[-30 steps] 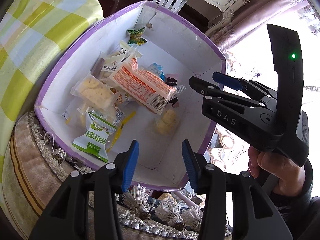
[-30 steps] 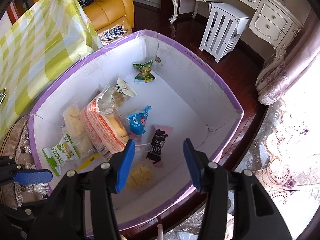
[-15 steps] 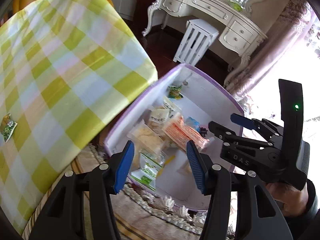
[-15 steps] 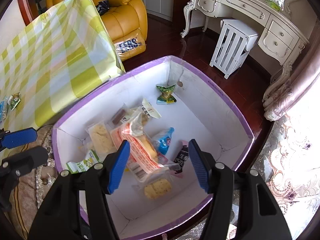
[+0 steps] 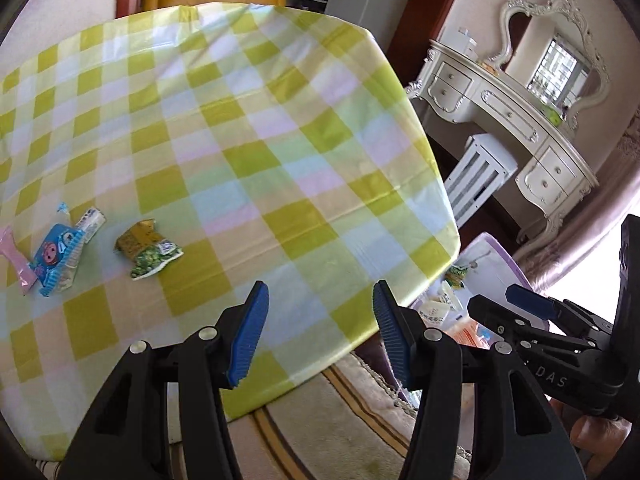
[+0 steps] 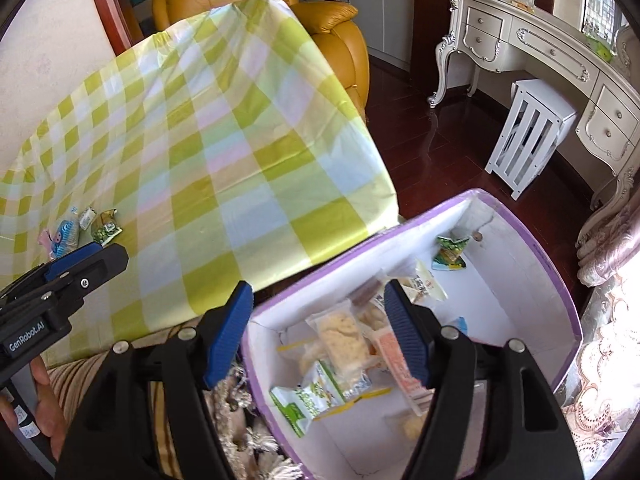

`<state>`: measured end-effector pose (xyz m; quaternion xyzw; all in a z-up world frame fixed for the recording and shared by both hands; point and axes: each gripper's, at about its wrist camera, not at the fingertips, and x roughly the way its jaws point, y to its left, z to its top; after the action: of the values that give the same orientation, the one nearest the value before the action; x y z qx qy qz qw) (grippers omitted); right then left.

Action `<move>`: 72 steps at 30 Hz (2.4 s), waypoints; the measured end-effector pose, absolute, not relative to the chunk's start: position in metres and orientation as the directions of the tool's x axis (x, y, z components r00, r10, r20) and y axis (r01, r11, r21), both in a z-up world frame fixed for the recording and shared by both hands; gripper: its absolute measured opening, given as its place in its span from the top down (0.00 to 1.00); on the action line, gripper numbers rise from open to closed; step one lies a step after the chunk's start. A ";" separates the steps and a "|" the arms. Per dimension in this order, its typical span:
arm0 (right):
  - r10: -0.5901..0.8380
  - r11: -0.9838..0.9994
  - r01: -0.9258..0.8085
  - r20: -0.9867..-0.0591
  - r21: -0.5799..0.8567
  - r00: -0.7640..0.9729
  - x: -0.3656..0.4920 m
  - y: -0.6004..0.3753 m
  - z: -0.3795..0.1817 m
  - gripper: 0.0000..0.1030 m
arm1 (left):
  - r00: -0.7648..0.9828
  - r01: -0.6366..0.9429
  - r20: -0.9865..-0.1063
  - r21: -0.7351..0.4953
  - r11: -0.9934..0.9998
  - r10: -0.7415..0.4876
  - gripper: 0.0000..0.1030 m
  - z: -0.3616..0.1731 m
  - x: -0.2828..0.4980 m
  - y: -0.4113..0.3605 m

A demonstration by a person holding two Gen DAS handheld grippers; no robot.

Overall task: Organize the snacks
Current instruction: 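Move both tools back over the remaining snacks on the table, then grasp the pink candy bar with the left tool while the right tool grasps the pea snack bag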

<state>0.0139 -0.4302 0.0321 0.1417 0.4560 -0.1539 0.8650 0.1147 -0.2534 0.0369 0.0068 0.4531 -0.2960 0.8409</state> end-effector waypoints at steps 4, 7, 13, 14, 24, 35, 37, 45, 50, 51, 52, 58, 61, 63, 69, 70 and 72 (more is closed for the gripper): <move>-0.108 0.925 0.358 -0.821 0.123 0.561 0.037 -0.407 0.036 0.28 | 0.465 0.415 -0.745 -0.294 0.861 -0.478 0.48 0.040 0.132 -0.219; -0.079 0.938 0.321 -0.817 0.133 0.571 0.055 -0.387 0.035 0.28 | 0.499 0.350 -0.730 -0.323 0.879 -0.466 0.48 0.042 0.144 -0.194; -0.034 0.961 0.240 -0.810 0.134 0.586 0.087 -0.348 0.033 0.27 | 0.565 0.208 -0.707 -0.376 0.903 -0.425 0.48 0.047 0.164 -0.141; -0.025 0.965 0.227 -0.810 0.134 0.586 0.092 -0.341 0.032 0.27 | 0.573 0.181 -0.704 -0.390 0.903 -0.419 0.48 0.047 0.167 -0.131; 0.042 0.986 0.112 -0.824 0.127 0.565 0.132 -0.295 0.020 0.26 | 0.637 -0.076 -0.712 -0.439 0.895 -0.295 0.48 0.038 0.195 -0.041; 0.060 0.996 0.019 -0.831 0.085 0.552 0.172 -0.255 0.008 0.26 | 0.581 -0.242 -0.775 -0.455 0.857 -0.248 0.48 -0.003 0.231 0.016; 0.061 0.997 0.000 -0.833 0.073 0.549 0.178 -0.247 0.004 0.26 | 0.566 -0.252 -0.783 -0.461 0.851 -0.257 0.49 -0.009 0.236 0.019; 0.037 0.999 -0.040 -0.845 0.019 0.534 0.199 -0.225 -0.009 0.26 | 0.534 -0.250 -0.806 -0.439 0.863 -0.256 0.49 -0.022 0.247 0.013; 0.033 0.999 -0.050 -0.852 0.008 0.522 0.208 -0.219 -0.016 0.26 | 0.534 -0.239 -0.812 -0.413 0.879 -0.237 0.50 -0.022 0.250 0.010; 0.031 0.999 -0.053 -0.853 0.004 0.521 0.209 -0.217 -0.017 0.26 | 0.533 -0.238 -0.815 -0.402 0.884 -0.227 0.53 -0.022 0.250 0.009; 0.031 0.998 -0.056 -0.854 0.002 0.519 0.210 -0.216 -0.018 0.28 | 0.532 -0.238 -0.819 -0.391 0.889 -0.218 0.58 -0.022 0.250 0.008; 0.040 0.998 -0.064 -0.866 0.009 0.499 0.215 -0.214 -0.024 0.54 | 0.532 -0.235 -0.822 -0.372 0.898 -0.201 0.78 -0.023 0.251 0.009; 0.048 0.998 -0.066 -0.865 0.017 0.499 0.214 -0.215 -0.024 0.57 | 0.540 -0.242 -0.820 -0.364 0.899 -0.187 0.81 -0.022 0.249 0.011; 0.045 0.998 -0.069 -0.863 0.012 0.503 0.213 -0.214 -0.024 0.58 | 0.545 -0.249 -0.819 -0.360 0.899 -0.177 0.82 -0.021 0.248 0.013; 0.035 0.999 -0.052 -0.858 0.010 0.512 0.210 -0.217 -0.023 0.62 | 0.558 -0.263 -0.815 -0.354 0.898 -0.158 0.83 -0.018 0.244 0.019; 0.035 0.999 -0.050 -0.858 0.011 0.513 0.209 -0.217 -0.022 0.63 | 0.561 -0.263 -0.813 -0.353 0.898 -0.155 0.83 -0.018 0.244 0.019; 0.032 0.999 -0.046 -0.855 0.009 0.518 0.207 -0.218 -0.020 0.64 | 0.567 -0.262 -0.810 -0.349 0.900 -0.149 0.83 -0.016 0.242 0.019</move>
<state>0.2073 -0.2181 -0.0204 -0.0074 0.4906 0.0223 0.8711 0.2421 0.0194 -0.0155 -0.2215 0.4640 0.0331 0.8571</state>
